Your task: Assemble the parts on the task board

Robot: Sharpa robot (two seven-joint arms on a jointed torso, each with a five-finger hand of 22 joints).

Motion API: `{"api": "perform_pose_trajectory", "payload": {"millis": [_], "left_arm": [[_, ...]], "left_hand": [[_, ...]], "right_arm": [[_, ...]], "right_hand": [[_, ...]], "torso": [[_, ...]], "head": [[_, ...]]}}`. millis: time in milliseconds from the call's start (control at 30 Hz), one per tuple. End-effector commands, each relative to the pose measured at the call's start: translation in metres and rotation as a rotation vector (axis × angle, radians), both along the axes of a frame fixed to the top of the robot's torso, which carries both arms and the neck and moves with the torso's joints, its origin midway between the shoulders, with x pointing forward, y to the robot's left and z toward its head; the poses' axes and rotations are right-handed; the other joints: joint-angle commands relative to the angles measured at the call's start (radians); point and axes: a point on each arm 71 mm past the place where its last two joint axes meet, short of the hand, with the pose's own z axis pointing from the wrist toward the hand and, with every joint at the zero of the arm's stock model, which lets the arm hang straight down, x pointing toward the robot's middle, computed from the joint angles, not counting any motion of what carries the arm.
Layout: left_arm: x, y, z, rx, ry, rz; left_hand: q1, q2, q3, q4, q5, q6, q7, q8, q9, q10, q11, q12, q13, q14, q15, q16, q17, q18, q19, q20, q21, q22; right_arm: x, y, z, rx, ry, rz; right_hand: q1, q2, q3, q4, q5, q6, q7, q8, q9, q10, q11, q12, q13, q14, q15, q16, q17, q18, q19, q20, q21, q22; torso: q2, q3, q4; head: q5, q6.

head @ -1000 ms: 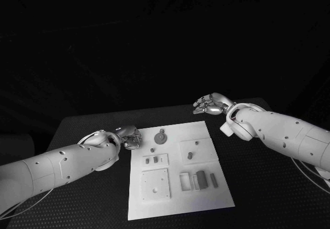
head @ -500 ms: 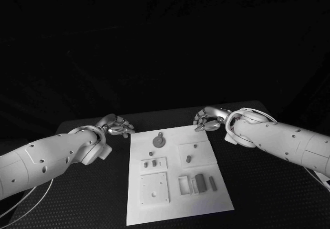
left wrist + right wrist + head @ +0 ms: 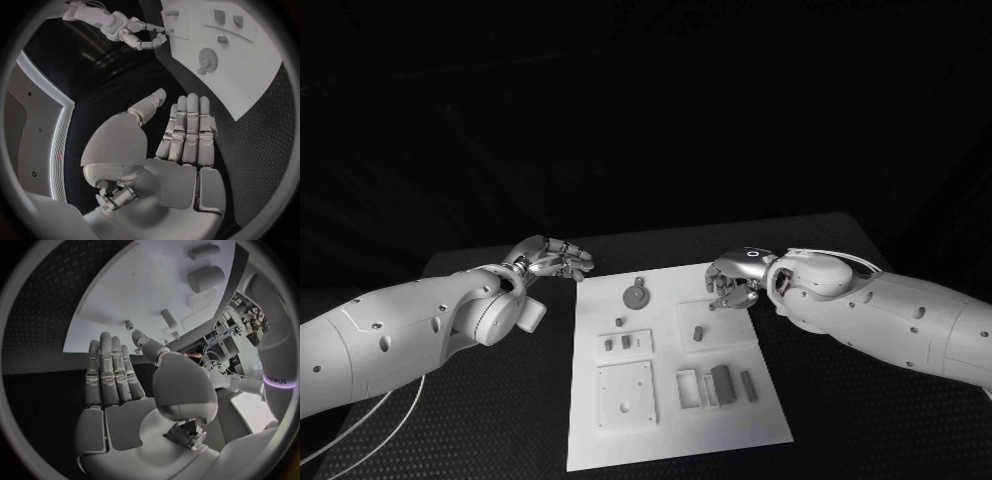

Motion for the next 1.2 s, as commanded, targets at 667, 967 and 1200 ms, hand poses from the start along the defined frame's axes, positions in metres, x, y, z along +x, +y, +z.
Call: {"api": "perform_pose_trajectory", "payload": {"millis": [667, 967, 1200], "left_arm": [[0.003, -0.006, 0.005, -0.102, -0.012, 0.001], [0.005, -0.011, 0.008, -0.103, -0.016, -0.004], [0.006, -0.012, 0.009, -0.103, -0.017, -0.006]], "left_hand": [[-0.012, 0.009, -0.018, 0.0, -0.003, -0.011, 0.001, 0.004, 0.0, -0.012, 0.002, -0.001, -0.006, 0.007, 0.005, -0.02, 0.001, -0.006, -0.006, 0.006, 0.002, -0.017], [-0.013, 0.008, -0.02, 0.0, -0.003, -0.015, 0.002, 0.004, -0.001, -0.015, 0.004, -0.002, -0.008, 0.01, 0.005, -0.024, 0.003, -0.006, -0.005, 0.007, 0.002, -0.022], [-0.014, 0.009, -0.022, 0.001, -0.002, -0.017, 0.003, 0.003, -0.001, -0.017, 0.004, -0.002, -0.009, 0.012, 0.006, -0.027, 0.004, -0.005, -0.004, 0.007, 0.003, -0.024]], "right_arm": [[-0.008, 0.009, -0.018, -0.151, -0.027, 0.049], [-0.009, 0.016, -0.026, -0.158, -0.011, 0.064], [-0.01, 0.017, -0.032, -0.167, 0.002, 0.068]], "right_hand": [[0.002, -0.009, -0.011, 0.002, -0.005, 0.017, -0.001, -0.007, -0.007, 0.016, 0.007, -0.056, -0.007, 0.016, 0.001, -0.027, 0.025, 0.017, 0.015, 0.007, -0.022, -0.003], [0.008, 0.018, -0.007, 0.001, -0.005, 0.028, -0.006, -0.005, -0.008, 0.028, 0.005, -0.072, -0.006, 0.02, 0.0, -0.037, 0.037, 0.019, 0.018, 0.008, -0.028, -0.002], [0.011, 0.021, 0.081, 0.013, -0.005, 0.047, -0.01, -0.006, -0.012, 0.049, 0.004, -0.098, -0.003, 0.029, 0.0, -0.055, 0.055, 0.02, 0.029, 0.012, -0.037, 0.001]], "torso": [[0.005, -0.0082, 0.0038], [0.004, -0.0056, 0.0035], [0.004, -0.0046, 0.0039]], "head": [[0.009, -0.012], [0.015, -0.019], [0.02, -0.028]]}}
